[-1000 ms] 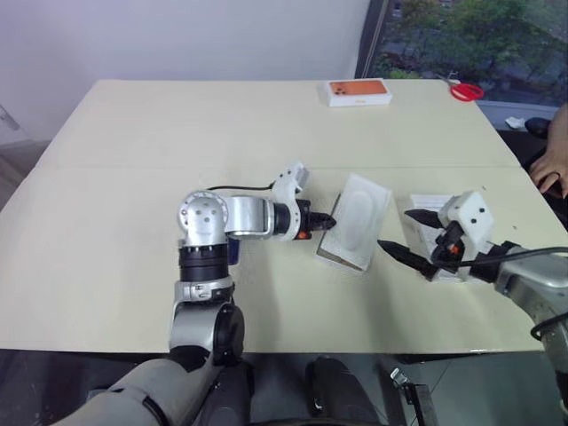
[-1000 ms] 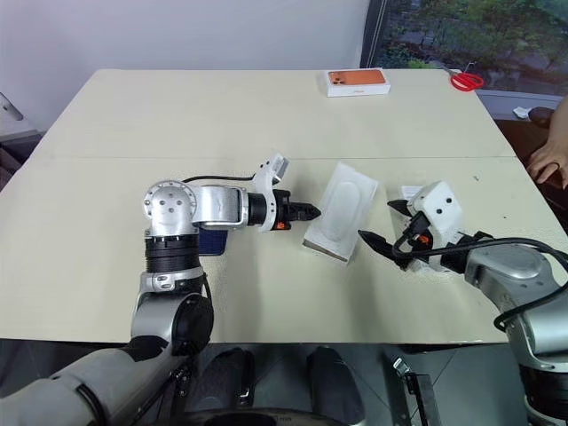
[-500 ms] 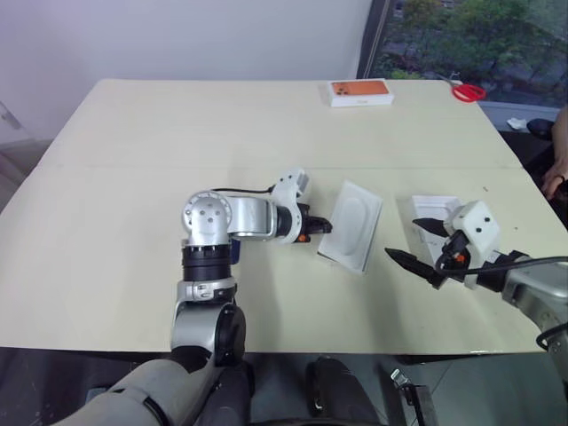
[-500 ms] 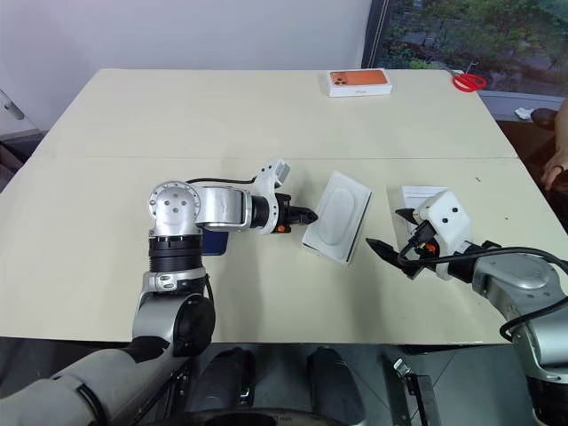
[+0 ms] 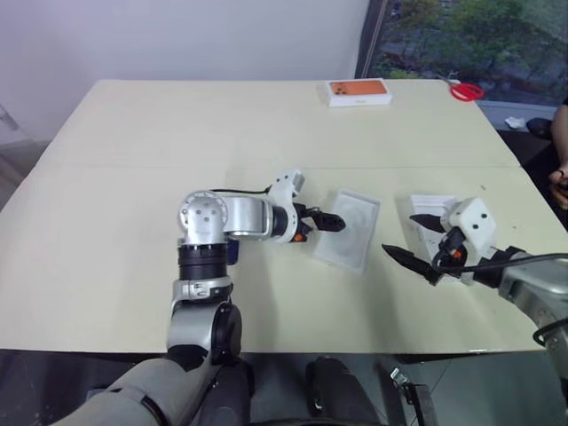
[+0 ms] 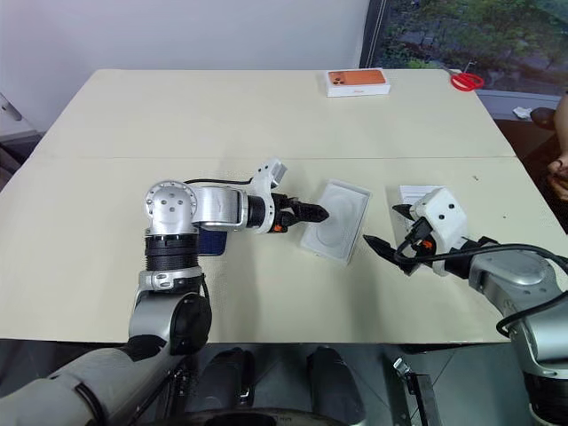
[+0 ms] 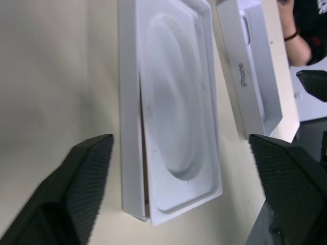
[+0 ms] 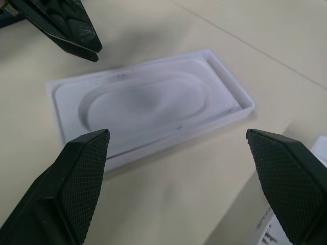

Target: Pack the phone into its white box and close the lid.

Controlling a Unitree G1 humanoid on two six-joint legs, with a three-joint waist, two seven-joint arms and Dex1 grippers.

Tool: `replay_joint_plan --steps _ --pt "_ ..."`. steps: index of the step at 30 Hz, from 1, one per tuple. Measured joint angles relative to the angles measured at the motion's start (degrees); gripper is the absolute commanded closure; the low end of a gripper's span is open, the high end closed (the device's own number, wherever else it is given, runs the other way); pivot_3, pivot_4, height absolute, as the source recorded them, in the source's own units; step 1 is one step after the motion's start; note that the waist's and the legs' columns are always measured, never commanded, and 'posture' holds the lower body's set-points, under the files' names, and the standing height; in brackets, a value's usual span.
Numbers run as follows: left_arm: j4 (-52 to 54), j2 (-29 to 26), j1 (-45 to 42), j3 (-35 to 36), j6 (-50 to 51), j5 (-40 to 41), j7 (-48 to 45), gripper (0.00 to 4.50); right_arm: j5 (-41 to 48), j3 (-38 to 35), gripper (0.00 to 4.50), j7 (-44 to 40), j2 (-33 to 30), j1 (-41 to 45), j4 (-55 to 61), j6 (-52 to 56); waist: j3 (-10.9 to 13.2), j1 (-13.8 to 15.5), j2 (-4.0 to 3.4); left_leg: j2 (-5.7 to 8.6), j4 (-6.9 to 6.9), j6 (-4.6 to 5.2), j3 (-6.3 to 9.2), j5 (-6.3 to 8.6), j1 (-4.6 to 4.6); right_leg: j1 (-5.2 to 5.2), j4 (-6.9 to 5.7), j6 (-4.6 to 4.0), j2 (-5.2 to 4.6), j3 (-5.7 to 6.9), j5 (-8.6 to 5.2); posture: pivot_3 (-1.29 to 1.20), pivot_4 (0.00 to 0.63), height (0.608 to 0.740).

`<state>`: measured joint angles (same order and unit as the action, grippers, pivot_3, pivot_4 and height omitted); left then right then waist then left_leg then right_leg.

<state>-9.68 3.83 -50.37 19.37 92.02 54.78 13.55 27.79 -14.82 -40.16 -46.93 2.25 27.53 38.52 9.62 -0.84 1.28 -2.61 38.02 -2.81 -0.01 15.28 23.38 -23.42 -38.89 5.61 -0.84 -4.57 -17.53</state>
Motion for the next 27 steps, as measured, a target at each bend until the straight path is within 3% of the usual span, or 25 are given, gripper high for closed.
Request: replay_joint_plan --steps 3,9,20,27 --pt "2.58 -3.66 0.27 -0.28 -0.24 -0.1 -3.16 0.0 -0.06 2.94 0.87 1.73 1.08 3.67 0.39 1.45 0.02 -0.2 0.02 -0.01 -0.01 -0.12 0.0 -0.07 0.02 -0.03 0.0 0.0 0.0 -0.01 0.0 0.0 0.15 0.732" --pt "13.69 -17.2 7.14 -6.27 -12.27 -4.28 -16.51 0.0 -5.54 12.3 3.93 8.99 6.47 14.28 -4.39 4.96 -0.02 -0.2 -0.07 -0.03 -0.09 -0.39 0.0 -0.22 -0.05 -0.02 -0.01 -0.02 -0.02 -0.03 0.0 0.0 0.15 0.732" --pt "25.36 -38.99 27.84 -23.39 -43.65 -20.38 -47.35 0.0 -15.49 22.28 3.93 17.12 12.3 21.97 -15.09 11.17 0.03 0.03 -0.09 0.03 -0.13 -0.13 -0.02 -0.07 0.06 -0.09 0.05 -0.05 -0.13 0.03 -0.01 0.0 0.15 0.732" --pt "29.09 -43.74 35.4 -24.84 -58.96 -24.59 -61.11 0.0 -18.85 22.88 3.93 19.58 15.65 25.05 -21.12 11.13 0.03 0.03 -0.1 0.02 -0.13 -0.07 -0.04 -0.04 0.07 -0.1 0.05 -0.05 -0.11 0.03 -0.02 0.0 0.15 0.732"
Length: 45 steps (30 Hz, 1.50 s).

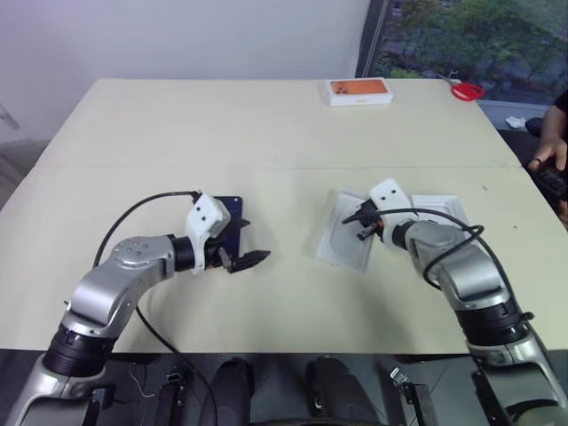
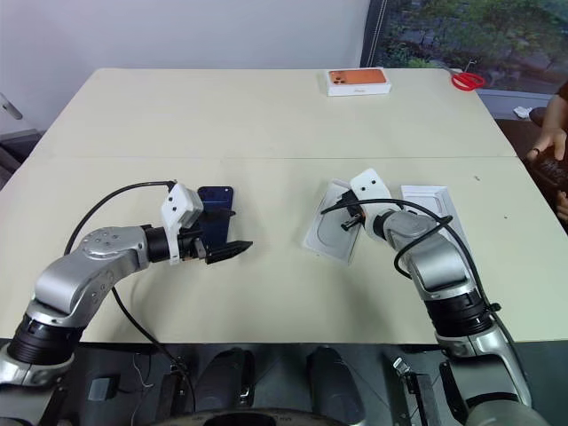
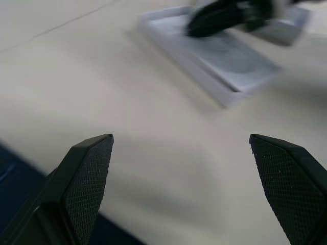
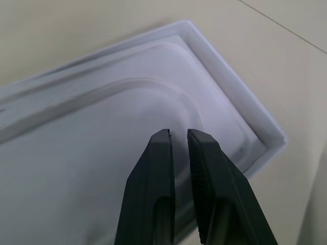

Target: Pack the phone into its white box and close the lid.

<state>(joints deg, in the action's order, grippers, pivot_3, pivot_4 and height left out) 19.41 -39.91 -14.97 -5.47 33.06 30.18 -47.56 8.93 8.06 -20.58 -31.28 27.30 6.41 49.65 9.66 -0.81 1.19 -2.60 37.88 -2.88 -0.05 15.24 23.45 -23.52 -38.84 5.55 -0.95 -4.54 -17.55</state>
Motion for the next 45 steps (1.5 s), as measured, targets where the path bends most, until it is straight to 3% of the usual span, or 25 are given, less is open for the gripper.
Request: replay_joint_plan --steps 13,23,33,45 --pt "-0.03 1.52 1.35 -0.38 -2.41 -2.53 -2.05 0.0 -4.23 0.17 3.93 0.89 2.98 2.69 -4.64 -2.21 0.0 -0.23 0.0 -0.03 0.01 0.07 0.01 0.04 0.0 0.0 0.0 0.01 0.03 -0.01 0.0 0.0 0.15 0.732" --pt "0.28 0.93 2.24 0.07 -2.4 -2.54 -3.17 0.0 0.69 0.38 3.93 -13.07 -6.01 -2.45 9.93 -0.43 0.02 -0.32 -0.03 -0.1 0.01 0.13 0.04 0.07 -0.01 0.01 0.02 0.01 0.1 0.01 0.0 0.0 0.15 0.732" --pt "0.25 0.4 2.99 1.85 -2.4 -2.78 -3.36 0.0 2.49 4.72 3.93 -19.16 -7.6 -5.13 12.59 1.33 0.03 -0.22 -0.03 -0.1 0.02 0.13 0.03 0.07 -0.01 0.01 0.02 0.01 0.09 0.01 0.0 0.0 0.15 0.732" --pt "0.17 -0.56 4.14 4.2 -1.92 -3.42 -2.29 0.0 1.75 6.0 3.93 -25.56 -15.76 -8.31 16.91 -4.06 0.04 -0.13 -0.02 -0.11 0.02 0.14 0.07 0.08 -0.01 0.06 0.11 0.0 0.1 0.04 0.0 0.0 0.15 0.732"
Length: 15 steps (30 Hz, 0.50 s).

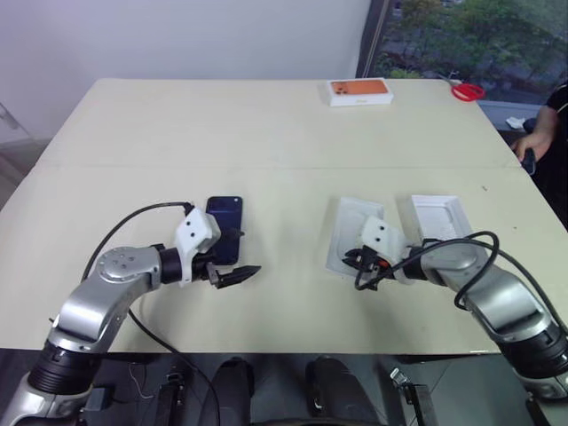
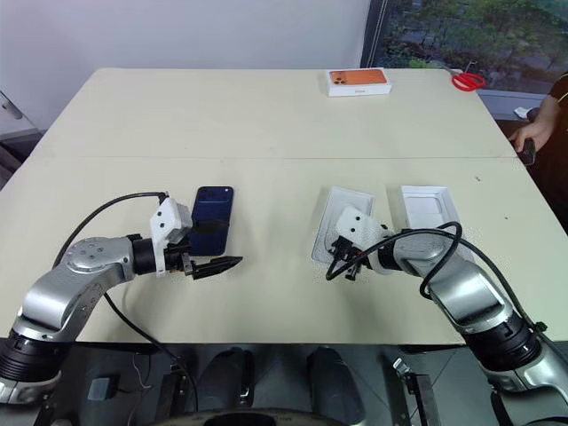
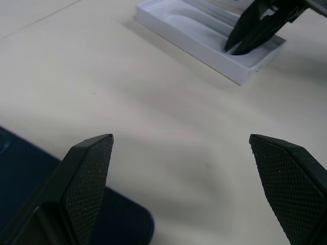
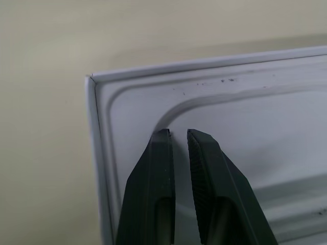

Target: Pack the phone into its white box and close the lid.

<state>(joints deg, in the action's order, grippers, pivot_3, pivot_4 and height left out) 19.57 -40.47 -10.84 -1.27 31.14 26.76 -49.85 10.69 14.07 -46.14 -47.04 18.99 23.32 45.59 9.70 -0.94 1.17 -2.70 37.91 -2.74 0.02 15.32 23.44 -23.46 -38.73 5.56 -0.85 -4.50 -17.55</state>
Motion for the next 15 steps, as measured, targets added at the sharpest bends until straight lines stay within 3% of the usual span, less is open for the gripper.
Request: replay_joint_plan --steps 8,11,15 --pt "-2.35 0.42 -0.05 14.67 12.92 7.0 9.44 0.0 0.75 -0.55 3.93 2.99 8.84 9.63 0.9 -0.01 0.02 -0.33 0.0 -0.09 -0.01 0.06 0.15 0.03 0.0 0.0 0.02 -0.01 0.08 0.04 0.01 0.0 0.15 0.732" --pt "-3.91 1.82 -0.77 20.64 21.87 10.66 15.98 0.0 -0.05 4.07 3.93 5.33 15.9 12.95 -0.15 0.28 0.02 -0.31 0.0 -0.09 0.0 0.05 0.26 0.03 0.0 -0.02 -0.03 -0.01 0.06 0.06 0.01 0.0 0.15 0.732" --pt "-5.94 1.86 -5.19 22.65 35.71 13.56 22.54 0.0 -3.05 9.34 3.93 9.3 23.32 16.66 -6.29 1.14 0.02 0.18 0.02 0.0 0.05 0.04 0.26 0.02 0.01 0.03 -0.04 -0.01 -0.04 0.16 0.01 0.0 0.15 0.732"
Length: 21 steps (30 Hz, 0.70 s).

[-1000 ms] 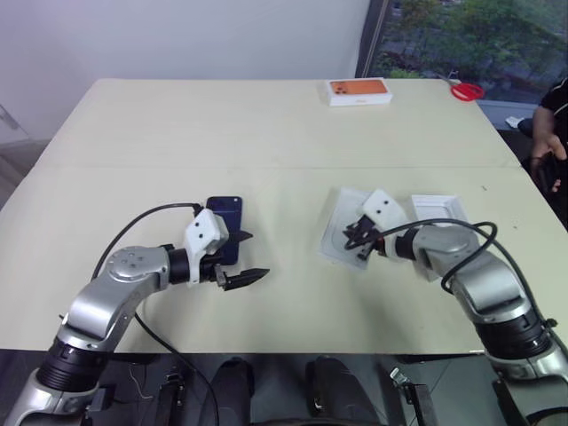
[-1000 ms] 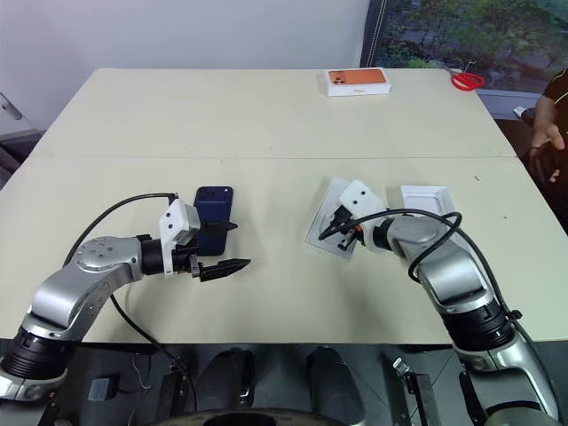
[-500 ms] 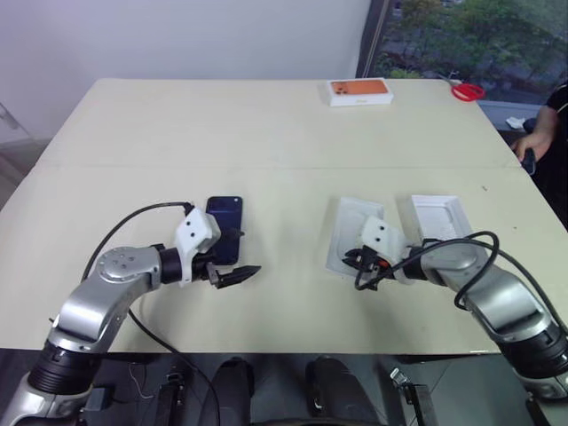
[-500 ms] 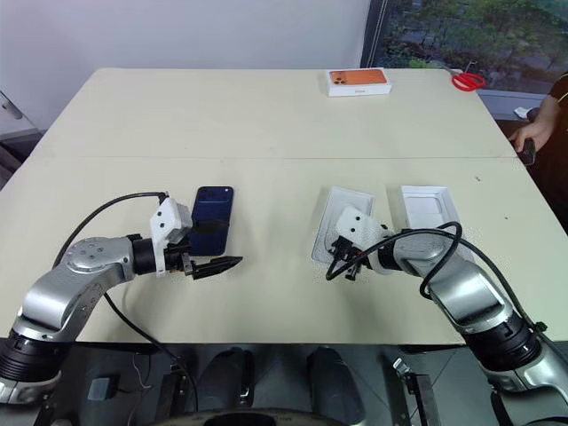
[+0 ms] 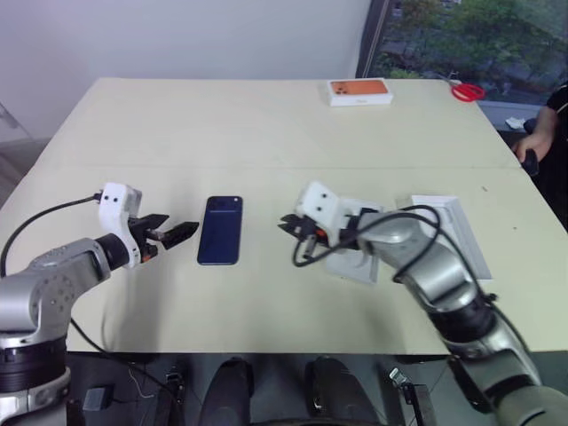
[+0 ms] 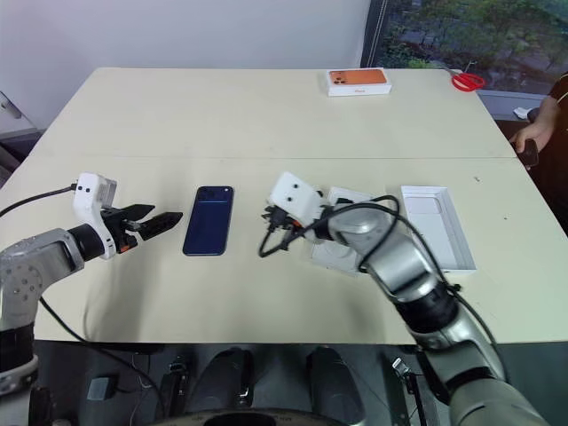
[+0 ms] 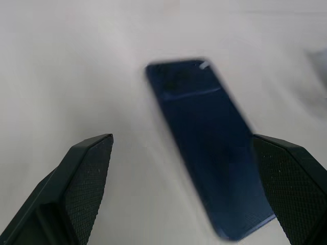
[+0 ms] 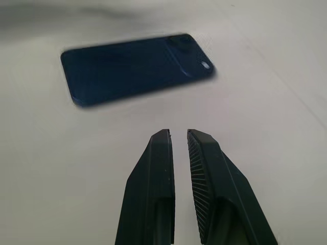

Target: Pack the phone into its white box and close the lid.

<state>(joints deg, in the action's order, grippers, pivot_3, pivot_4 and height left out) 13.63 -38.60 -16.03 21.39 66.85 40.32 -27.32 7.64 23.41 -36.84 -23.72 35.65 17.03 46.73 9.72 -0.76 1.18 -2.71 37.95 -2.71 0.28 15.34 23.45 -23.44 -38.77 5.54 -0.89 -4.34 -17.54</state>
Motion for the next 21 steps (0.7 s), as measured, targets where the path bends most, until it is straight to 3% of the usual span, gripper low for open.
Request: replay_joint_plan --steps 4,9,21 --pt "-5.9 2.76 -6.01 1.54 13.12 1.43 4.85 0.0 -2.59 2.64 3.93 3.0 3.86 1.35 -5.3 0.89 0.0 -0.1 0.01 0.03 0.01 -0.02 -0.01 -0.01 0.03 -0.01 -0.01 0.0 -0.02 0.05 0.0 0.0 0.15 0.732" --pt "-9.12 6.45 -12.56 2.36 21.74 1.49 6.59 0.0 -5.82 6.02 3.93 4.4 7.78 3.39 -12.28 0.35 -0.02 -0.3 -0.01 0.03 -0.01 -0.09 -0.03 -0.05 -0.02 -0.02 -0.13 0.0 -0.02 0.06 0.0 0.0 0.15 0.732" --pt "-12.68 9.52 -15.26 1.74 23.72 5.36 8.21 0.0 -10.38 10.07 3.93 3.71 15.05 6.4 -23.57 -5.85 -0.12 -0.18 -0.08 0.12 -0.04 -0.17 0.08 -0.09 -0.09 0.04 -0.14 0.0 -0.19 0.07 0.0 0.0 0.15 0.732"
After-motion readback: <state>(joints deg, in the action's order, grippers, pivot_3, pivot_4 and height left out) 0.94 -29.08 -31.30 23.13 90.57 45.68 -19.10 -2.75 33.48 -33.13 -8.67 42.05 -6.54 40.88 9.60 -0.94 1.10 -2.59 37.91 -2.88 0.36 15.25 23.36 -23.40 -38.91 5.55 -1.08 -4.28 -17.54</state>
